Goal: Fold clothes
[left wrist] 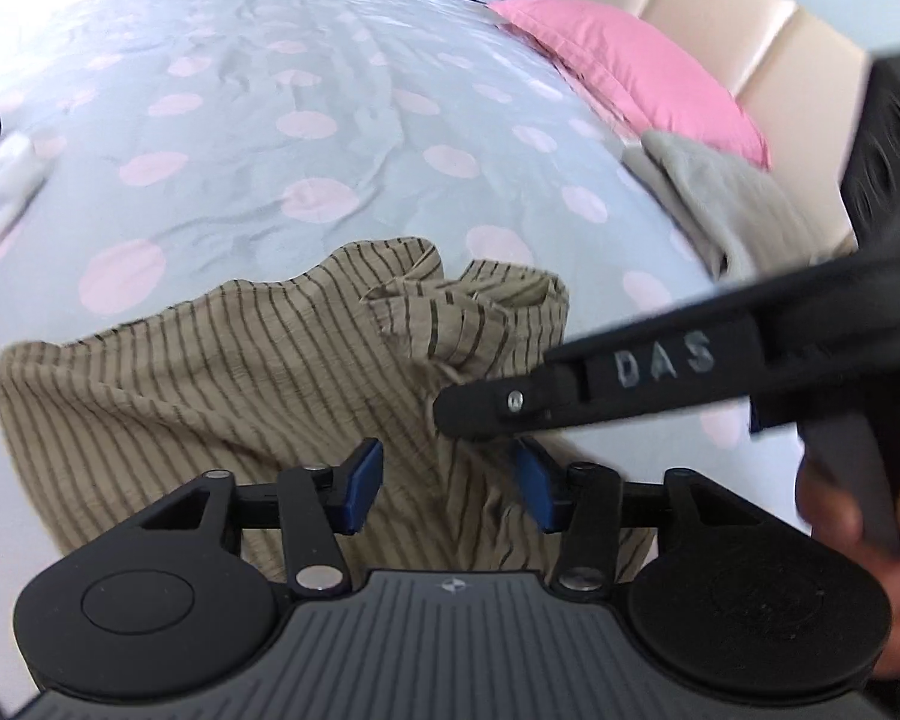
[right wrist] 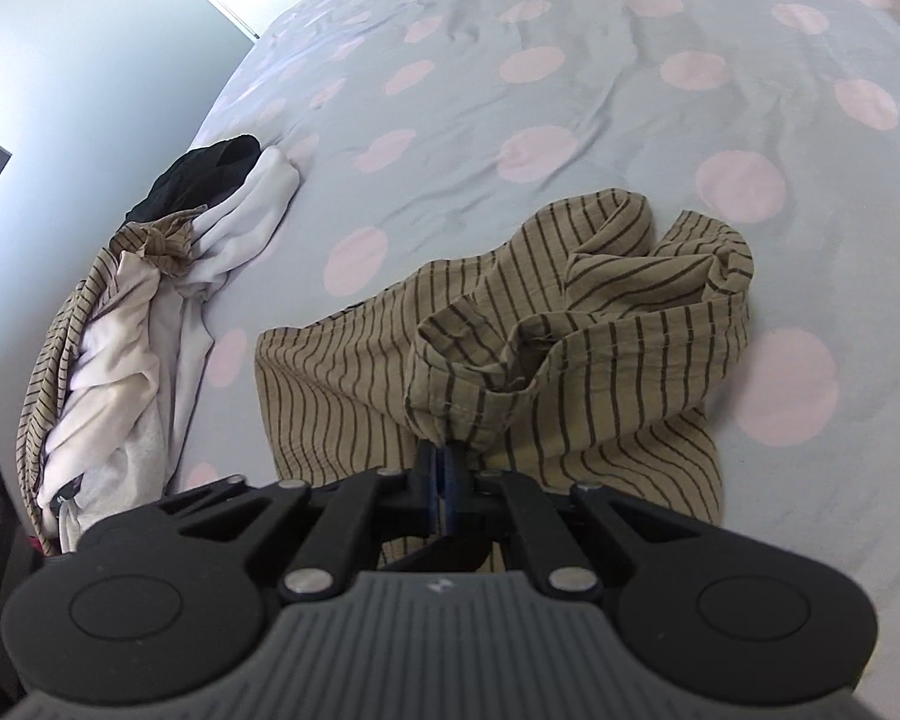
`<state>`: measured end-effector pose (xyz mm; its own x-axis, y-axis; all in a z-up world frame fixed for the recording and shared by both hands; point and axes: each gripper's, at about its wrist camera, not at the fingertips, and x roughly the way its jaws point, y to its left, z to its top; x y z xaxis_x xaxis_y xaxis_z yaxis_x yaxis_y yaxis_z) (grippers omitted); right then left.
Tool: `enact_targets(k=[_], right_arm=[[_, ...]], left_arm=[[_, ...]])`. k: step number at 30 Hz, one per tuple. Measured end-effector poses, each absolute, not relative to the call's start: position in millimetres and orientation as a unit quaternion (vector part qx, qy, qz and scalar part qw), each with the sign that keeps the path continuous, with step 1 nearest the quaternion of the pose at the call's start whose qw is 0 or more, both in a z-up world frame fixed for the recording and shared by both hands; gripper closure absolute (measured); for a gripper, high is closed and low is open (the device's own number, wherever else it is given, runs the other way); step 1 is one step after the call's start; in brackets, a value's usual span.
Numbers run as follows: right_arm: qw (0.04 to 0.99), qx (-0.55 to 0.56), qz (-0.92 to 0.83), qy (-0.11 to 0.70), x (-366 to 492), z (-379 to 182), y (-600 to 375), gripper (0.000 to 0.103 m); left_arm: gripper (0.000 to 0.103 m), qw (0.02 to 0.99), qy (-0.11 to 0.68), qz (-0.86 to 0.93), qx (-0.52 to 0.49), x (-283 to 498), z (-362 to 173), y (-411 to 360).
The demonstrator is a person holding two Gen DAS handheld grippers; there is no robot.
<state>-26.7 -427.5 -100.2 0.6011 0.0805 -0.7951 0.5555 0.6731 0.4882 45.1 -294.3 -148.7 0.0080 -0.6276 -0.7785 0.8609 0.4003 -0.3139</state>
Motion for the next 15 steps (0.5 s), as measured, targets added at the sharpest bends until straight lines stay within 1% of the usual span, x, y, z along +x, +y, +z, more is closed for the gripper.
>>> enact_targets(k=[2, 4, 6, 8, 9, 11, 13, 15], right_arm=[[0.811, 0.384, -0.144, 0.418, -27.6, -100.2, -430.0, 0.100], [0.812, 0.389, -0.143, 0.412, -27.3, -98.6, -432.3, 0.100], [0.813, 0.392, -0.144, 0.406, -29.4, -96.0, -435.7, 0.100], [0.815, 0.393, -0.146, 0.400, -32.2, -93.6, -439.4, 0.098], [0.817, 0.392, -0.148, 0.396, -33.9, -91.9, -441.2, 0.094], [0.822, 0.387, -0.154, 0.388, -38.6, -87.9, -445.6, 0.089], [0.828, 0.380, -0.172, 0.375, -47.2, -83.7, -453.4, 0.066], [0.826, 0.378, -0.199, 0.368, -54.8, -83.4, -463.2, 0.065]], left_arm=[[0.067, 0.692, 0.469, -0.537, 0.112, 47.2, -152.2, -299.9], [0.087, 0.693, 0.467, -0.538, 0.111, 46.5, -155.3, -305.4], [0.099, 0.693, 0.464, -0.540, 0.111, 45.8, -157.3, -309.6], [0.101, 0.696, 0.457, -0.542, 0.118, 44.3, -156.8, -311.9], [0.102, 0.696, 0.454, -0.543, 0.123, 44.5, -154.9, -311.5], [0.102, 0.696, 0.448, -0.545, 0.134, 44.9, -150.9, -310.4], [0.102, 0.696, 0.441, -0.547, 0.145, 45.4, -146.8, -309.3], [0.102, 0.701, 0.433, -0.544, 0.156, 52.4, -138.3, -305.6]])
